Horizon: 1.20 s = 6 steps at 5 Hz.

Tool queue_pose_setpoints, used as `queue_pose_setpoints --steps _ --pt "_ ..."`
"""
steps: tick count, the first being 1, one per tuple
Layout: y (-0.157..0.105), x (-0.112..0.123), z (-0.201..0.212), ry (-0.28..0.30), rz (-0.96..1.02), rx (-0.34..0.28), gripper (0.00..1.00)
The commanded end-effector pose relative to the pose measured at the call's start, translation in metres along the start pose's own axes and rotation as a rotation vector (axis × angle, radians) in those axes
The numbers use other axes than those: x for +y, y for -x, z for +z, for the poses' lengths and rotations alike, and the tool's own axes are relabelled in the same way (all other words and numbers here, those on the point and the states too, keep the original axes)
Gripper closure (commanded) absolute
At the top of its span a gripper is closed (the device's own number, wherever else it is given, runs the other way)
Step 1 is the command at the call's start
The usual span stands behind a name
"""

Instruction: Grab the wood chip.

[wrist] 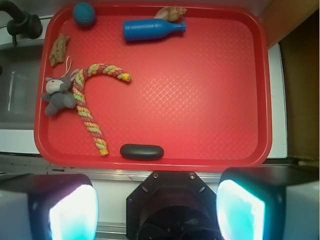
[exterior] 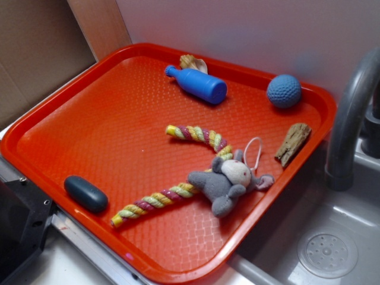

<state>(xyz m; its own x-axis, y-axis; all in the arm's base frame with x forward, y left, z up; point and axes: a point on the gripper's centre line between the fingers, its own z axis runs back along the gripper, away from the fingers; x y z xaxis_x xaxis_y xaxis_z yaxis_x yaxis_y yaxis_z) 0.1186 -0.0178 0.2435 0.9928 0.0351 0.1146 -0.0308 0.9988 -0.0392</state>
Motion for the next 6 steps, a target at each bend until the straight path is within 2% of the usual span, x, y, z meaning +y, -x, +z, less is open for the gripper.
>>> queue_pose_setpoints --steps 1,2,3,4,5,6 --pt "0.000 0.000 0.000 0.000 0.000 0.000 0.00" --pt "-0.047 -0.008 -0.026 -0.182 0.114 -0.174 0.00" --pt "-0.075 -0.037 -0.044 0.053 -0.023 -0.330 0.00" --pt "-0.102 -0.063 -0.067 0.202 -0.036 -0.397 0.00" --pt "-0.106 -0.074 -0.090 0.272 -0.058 -0.314 0.00" --pt "-0.106 -0.074 -0.090 0.272 -0.058 -0.314 0.00"
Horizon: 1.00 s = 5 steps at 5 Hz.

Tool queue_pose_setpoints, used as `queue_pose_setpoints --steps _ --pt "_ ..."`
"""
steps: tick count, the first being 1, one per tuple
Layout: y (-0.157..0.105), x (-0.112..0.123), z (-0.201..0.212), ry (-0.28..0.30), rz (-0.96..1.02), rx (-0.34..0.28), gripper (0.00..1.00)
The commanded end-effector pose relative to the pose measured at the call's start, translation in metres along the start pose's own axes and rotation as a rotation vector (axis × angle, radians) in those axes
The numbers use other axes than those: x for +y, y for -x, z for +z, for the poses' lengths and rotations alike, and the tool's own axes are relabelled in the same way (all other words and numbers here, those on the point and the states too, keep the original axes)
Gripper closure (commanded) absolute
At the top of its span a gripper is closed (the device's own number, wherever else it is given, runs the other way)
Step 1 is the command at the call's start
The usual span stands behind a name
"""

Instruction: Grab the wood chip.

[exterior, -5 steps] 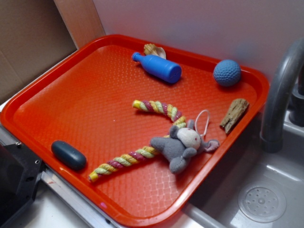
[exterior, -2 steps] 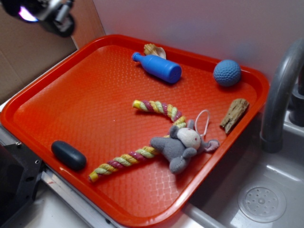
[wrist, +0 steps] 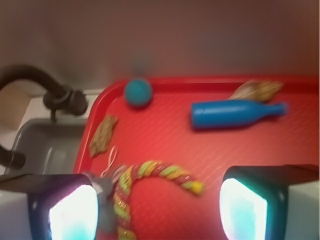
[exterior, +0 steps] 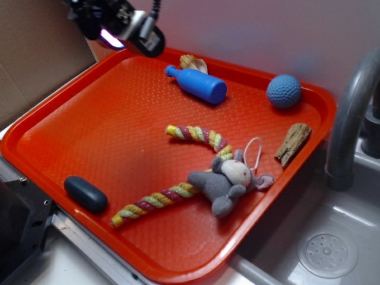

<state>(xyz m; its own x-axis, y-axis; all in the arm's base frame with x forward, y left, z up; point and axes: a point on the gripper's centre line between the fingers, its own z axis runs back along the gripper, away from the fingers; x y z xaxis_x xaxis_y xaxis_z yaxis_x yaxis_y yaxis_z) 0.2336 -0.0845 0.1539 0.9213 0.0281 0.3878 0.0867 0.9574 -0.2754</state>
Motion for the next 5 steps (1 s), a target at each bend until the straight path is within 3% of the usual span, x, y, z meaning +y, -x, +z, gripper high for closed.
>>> queue_pose_setpoints --steps 1,2,3,4,5 --pt "-0.009 -0.010 0.010 0.008 -0.008 -0.034 0.00" --pt "-0.009 -0.010 0.010 0.008 -0.008 -0.034 0.00" --pt "-0.014 -0.036 -0.034 -0.194 -0.003 -0.114 0.00" --pt "-0.008 -0.050 -0.048 -0.126 -0.051 -0.082 0.00" --pt "-0.009 -0.059 -0.073 -0.158 -0.054 -0.055 0.00"
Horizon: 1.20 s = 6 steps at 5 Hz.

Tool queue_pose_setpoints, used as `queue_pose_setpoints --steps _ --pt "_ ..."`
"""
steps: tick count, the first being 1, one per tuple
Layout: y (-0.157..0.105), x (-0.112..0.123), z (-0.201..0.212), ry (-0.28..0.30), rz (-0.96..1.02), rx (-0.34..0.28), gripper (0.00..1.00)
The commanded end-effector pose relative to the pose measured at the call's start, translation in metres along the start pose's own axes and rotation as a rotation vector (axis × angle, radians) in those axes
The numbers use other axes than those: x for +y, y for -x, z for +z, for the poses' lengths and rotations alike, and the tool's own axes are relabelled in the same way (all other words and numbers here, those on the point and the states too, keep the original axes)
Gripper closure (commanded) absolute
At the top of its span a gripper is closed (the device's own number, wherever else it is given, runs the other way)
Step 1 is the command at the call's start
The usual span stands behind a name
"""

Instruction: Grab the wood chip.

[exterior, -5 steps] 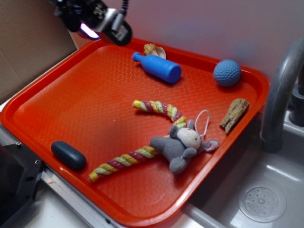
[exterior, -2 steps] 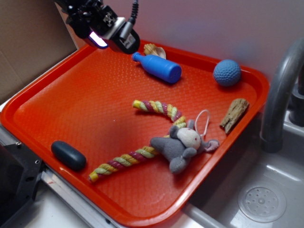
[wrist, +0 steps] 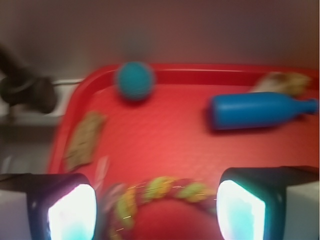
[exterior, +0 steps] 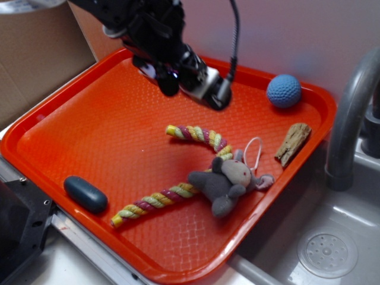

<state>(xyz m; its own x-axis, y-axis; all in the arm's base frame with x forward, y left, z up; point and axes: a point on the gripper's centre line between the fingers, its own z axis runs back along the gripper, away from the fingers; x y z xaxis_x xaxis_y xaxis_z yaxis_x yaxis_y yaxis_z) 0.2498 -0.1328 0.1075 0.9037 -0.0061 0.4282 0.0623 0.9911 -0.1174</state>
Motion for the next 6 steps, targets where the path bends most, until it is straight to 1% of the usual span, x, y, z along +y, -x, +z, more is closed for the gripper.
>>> queue_pose_setpoints --steps 1,2,3,4,5,6 --pt "-0.021 -0.038 -0.027 0.054 -0.015 0.002 0.00" --pt "-0.031 -0.049 -0.046 0.072 -0.005 0.012 0.00" --pt "-0.034 -0.057 -0.055 0.084 -0.009 0.016 0.00" --pt "-0.035 -0.062 -0.073 0.088 0.012 0.030 0.00" --pt "-0.033 -0.065 -0.078 0.114 0.024 0.039 0.00" --pt "-0.032 -0.067 -0.079 0.192 0.011 0.094 0.00"
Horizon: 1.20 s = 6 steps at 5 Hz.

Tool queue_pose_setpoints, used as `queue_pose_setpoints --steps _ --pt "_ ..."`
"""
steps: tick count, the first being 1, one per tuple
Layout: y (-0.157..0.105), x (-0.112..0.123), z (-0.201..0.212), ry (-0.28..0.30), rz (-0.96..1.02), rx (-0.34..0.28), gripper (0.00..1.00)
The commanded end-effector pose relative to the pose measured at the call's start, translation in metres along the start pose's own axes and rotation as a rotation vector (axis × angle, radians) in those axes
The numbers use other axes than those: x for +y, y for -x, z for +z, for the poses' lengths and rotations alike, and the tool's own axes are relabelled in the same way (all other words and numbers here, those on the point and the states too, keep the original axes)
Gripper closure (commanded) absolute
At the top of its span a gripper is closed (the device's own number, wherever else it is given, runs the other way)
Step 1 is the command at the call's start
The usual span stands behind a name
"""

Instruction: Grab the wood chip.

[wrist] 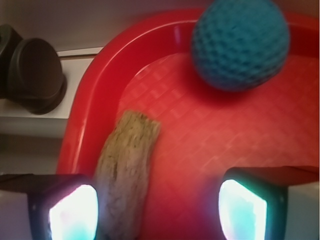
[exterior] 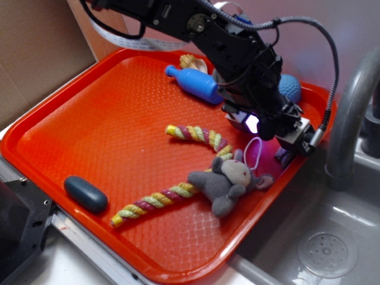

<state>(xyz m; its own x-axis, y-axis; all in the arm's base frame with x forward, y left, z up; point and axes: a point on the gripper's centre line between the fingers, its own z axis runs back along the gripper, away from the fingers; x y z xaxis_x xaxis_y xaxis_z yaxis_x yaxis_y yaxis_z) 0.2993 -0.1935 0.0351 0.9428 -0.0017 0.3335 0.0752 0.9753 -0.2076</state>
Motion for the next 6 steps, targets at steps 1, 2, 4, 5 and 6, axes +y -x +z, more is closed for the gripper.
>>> queue_pose_setpoints --steps 1,2,4,5,6 --pt "-0.018 -0.019 0.012 0.096 -0.003 -0.007 0.00" --pt "-0.019 -0.020 0.002 0.055 -0.008 -0.001 0.00" --pt "-0.010 -0.008 -0.008 -0.008 -0.020 0.017 0.00" --pt "0.004 0.004 -0.004 -0.012 -0.030 0.043 0.00" --pt "0.016 0.014 0.005 -0.027 -0.052 0.023 0.00"
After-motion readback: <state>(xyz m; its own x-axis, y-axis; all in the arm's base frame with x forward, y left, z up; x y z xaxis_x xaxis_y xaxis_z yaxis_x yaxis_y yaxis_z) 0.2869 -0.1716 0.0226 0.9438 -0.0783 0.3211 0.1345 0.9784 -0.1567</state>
